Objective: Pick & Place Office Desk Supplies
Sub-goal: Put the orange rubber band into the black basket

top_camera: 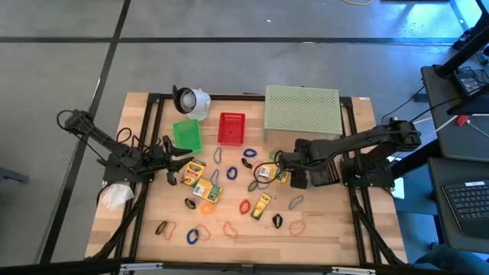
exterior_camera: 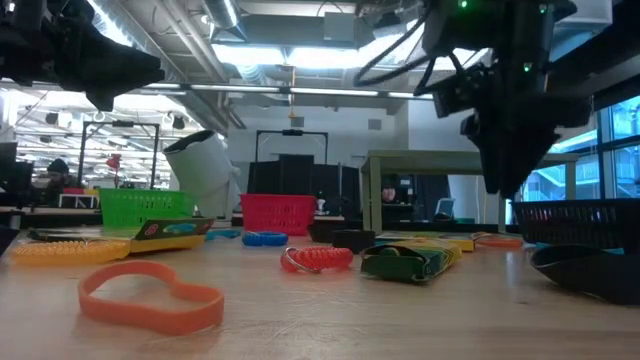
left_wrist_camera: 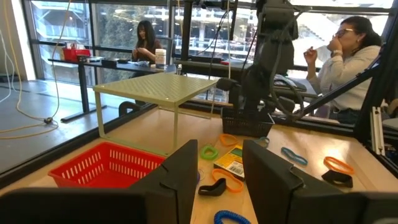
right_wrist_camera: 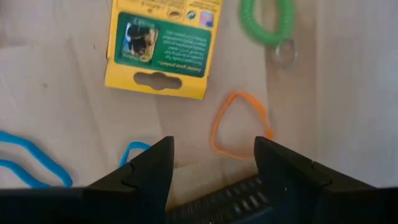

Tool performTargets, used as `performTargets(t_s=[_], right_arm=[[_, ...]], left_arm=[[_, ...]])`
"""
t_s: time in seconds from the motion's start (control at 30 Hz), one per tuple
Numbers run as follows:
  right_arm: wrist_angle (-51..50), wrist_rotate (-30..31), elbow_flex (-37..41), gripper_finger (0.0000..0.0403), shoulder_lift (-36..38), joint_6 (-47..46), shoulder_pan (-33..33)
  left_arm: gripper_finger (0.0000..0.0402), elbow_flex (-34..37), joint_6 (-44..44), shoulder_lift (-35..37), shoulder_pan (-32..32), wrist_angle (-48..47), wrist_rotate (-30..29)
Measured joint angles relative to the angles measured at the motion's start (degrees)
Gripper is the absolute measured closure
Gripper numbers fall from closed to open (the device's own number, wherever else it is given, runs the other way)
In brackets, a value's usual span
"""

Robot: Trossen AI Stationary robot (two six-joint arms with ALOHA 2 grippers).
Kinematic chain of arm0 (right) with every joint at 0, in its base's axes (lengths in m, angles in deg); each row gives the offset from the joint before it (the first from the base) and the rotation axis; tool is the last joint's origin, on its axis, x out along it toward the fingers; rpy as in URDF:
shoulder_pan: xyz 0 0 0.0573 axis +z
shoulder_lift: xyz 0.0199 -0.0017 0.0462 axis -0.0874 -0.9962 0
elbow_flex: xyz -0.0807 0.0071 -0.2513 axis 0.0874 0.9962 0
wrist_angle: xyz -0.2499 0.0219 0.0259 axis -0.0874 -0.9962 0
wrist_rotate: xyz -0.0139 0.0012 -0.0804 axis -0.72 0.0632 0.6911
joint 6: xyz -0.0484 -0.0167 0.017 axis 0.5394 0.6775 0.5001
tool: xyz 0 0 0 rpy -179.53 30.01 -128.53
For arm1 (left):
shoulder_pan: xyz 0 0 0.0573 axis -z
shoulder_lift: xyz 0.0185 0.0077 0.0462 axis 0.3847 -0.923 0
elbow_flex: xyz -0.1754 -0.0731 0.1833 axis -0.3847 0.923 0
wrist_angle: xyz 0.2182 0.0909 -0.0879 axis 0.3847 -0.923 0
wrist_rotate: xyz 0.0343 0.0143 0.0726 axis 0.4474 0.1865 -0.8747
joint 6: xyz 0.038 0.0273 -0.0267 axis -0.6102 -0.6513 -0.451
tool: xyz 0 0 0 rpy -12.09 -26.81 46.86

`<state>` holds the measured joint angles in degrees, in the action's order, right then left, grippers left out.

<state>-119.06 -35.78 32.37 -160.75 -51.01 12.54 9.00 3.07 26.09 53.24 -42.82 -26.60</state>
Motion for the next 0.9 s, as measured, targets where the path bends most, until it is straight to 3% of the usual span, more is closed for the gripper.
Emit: performTargets(t_s=[0.37,0.9], right_arm=[[1.59,-4.01,0.86,0.0193,-4.65,4.43,-2.75],[6.83,-9.76,2.84,0.0197,-4.79,9.34,-9.67]], left_arm=[[0.0281,0.0,0.0,-0.01,0.02,-0.08,0.1],[0.0281,0.0,0.02,0.01,0.02,-0.78,0.2]])
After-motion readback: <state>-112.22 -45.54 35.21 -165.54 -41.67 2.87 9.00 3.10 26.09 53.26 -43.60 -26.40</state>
